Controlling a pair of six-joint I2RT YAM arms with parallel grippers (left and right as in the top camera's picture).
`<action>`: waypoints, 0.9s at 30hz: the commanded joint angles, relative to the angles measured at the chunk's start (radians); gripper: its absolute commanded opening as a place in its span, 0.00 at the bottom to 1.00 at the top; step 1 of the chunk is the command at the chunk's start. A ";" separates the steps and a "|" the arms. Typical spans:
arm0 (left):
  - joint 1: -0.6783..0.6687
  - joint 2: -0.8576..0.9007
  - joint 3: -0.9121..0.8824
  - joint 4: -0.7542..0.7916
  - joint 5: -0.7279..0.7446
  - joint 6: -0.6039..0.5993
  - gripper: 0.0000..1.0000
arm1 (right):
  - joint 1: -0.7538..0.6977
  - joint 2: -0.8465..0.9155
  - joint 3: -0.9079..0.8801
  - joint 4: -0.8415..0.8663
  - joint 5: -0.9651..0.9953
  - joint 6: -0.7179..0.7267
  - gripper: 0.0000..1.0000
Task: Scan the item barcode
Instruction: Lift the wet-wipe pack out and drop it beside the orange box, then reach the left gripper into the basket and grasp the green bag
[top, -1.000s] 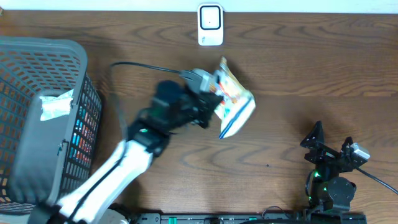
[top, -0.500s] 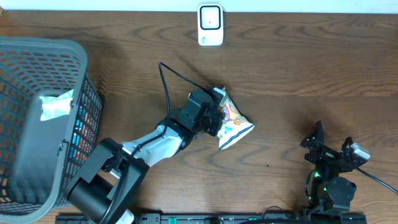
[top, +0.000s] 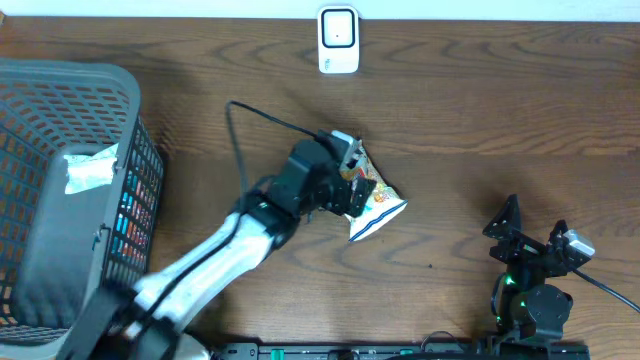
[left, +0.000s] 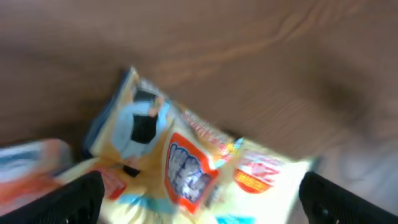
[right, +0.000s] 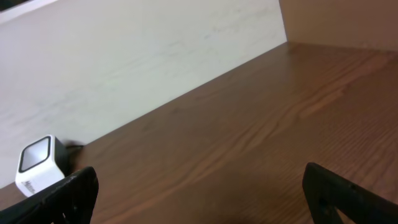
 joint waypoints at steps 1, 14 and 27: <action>0.027 -0.203 0.023 -0.085 -0.085 -0.014 1.00 | 0.006 -0.006 -0.001 -0.002 0.008 0.012 0.99; 0.288 -0.571 0.475 -0.705 -0.595 0.051 1.00 | 0.006 -0.006 -0.001 -0.002 0.008 0.012 0.99; 1.038 -0.416 0.592 -0.937 -0.406 -0.398 1.00 | 0.006 -0.006 -0.001 -0.002 0.008 0.012 0.99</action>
